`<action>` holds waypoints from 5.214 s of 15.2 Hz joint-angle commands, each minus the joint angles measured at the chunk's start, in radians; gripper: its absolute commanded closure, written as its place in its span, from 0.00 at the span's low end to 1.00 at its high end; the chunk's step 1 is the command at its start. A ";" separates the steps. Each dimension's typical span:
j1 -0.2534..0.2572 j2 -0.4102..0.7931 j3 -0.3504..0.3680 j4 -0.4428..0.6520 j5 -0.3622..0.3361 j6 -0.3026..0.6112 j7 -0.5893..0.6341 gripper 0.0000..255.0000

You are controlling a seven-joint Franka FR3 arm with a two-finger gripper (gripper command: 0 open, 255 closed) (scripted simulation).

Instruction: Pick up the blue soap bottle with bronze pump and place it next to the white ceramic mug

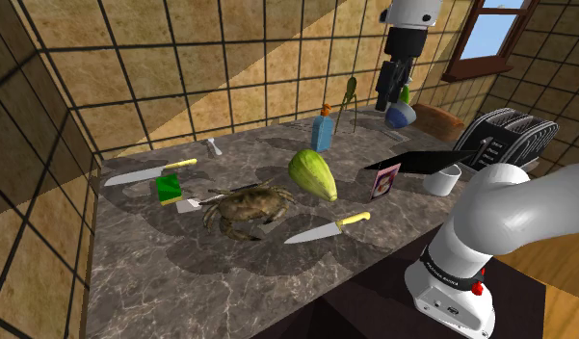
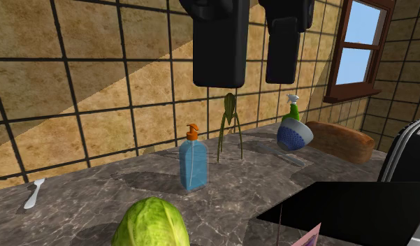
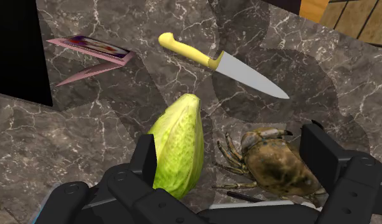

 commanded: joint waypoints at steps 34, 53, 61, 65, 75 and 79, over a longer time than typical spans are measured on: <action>-0.105 1.097 -0.326 0.642 0.172 0.520 -0.519 0.00; -0.149 1.262 -0.310 0.740 0.239 0.584 -0.566 0.00; -0.149 1.262 -0.310 0.739 0.239 0.584 -0.566 1.00; -0.149 1.255 -0.312 0.756 0.235 0.561 -0.561 1.00; -0.153 1.233 -0.319 0.859 0.219 0.439 -0.541 1.00; -0.157 1.231 -0.321 0.910 0.215 0.387 -0.534 1.00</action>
